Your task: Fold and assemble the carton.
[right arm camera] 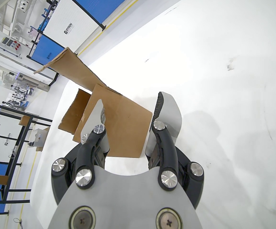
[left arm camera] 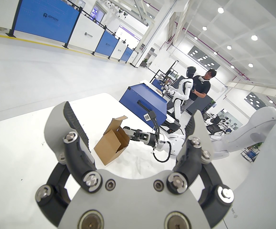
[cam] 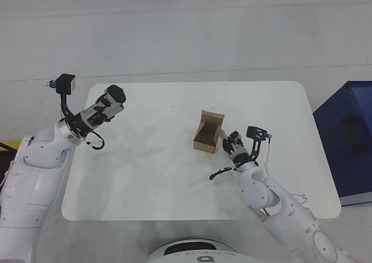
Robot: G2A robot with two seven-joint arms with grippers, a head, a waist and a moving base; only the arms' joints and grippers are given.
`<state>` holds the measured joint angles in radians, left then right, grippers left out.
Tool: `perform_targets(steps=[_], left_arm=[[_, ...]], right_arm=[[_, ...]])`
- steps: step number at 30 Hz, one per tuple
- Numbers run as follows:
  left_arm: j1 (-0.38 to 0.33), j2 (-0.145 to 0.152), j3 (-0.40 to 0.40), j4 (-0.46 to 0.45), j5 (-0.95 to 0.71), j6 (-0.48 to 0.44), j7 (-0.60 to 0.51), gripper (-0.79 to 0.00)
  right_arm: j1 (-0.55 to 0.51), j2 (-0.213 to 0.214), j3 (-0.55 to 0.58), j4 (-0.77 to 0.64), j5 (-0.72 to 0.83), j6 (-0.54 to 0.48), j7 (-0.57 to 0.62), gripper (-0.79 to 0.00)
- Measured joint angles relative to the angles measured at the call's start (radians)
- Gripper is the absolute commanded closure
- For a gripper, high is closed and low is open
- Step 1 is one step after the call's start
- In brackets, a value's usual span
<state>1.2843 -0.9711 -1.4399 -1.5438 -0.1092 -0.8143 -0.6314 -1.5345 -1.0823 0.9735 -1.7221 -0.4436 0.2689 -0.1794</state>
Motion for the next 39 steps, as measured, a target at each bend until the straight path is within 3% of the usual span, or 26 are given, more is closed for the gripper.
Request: perform_targets(steps=[2,9,21,22,23,24,32,39], left_arm=[[0.000,0.000,0.000,0.000,0.000,0.000,0.000,-0.785],[0.000,0.000,0.000,0.000,0.000,0.000,0.000,-0.785],[0.000,0.000,0.000,0.000,0.000,0.000,0.000,-0.785],[0.000,0.000,0.000,0.000,0.000,0.000,0.000,-0.785],[0.000,0.000,0.000,0.000,0.000,0.000,0.000,-0.785],[0.000,0.000,0.000,0.000,0.000,0.000,0.000,-0.785],[0.000,0.000,0.000,0.000,0.000,0.000,0.000,-0.785],[0.000,0.000,0.000,0.000,0.000,0.000,0.000,-0.785]], right_arm=[[0.003,-0.007,-0.013,-0.005,-0.018,0.033,-0.011,-0.403],[0.041,-0.040,-0.066,0.001,-0.058,0.169,-0.039,-0.391],[0.100,-0.087,-0.123,0.056,-0.089,0.258,-0.013,-0.342],[0.103,-0.090,-0.123,0.058,-0.089,0.260,-0.013,-0.314],[0.105,-0.092,-0.122,0.058,-0.090,0.261,-0.012,-0.197],[0.105,-0.094,-0.121,0.056,-0.092,0.261,-0.011,0.000],[0.068,-0.094,-0.098,0.007,-0.173,0.255,0.006,0.000],[0.036,-0.073,-0.032,-0.046,-0.372,0.265,0.020,0.000]])
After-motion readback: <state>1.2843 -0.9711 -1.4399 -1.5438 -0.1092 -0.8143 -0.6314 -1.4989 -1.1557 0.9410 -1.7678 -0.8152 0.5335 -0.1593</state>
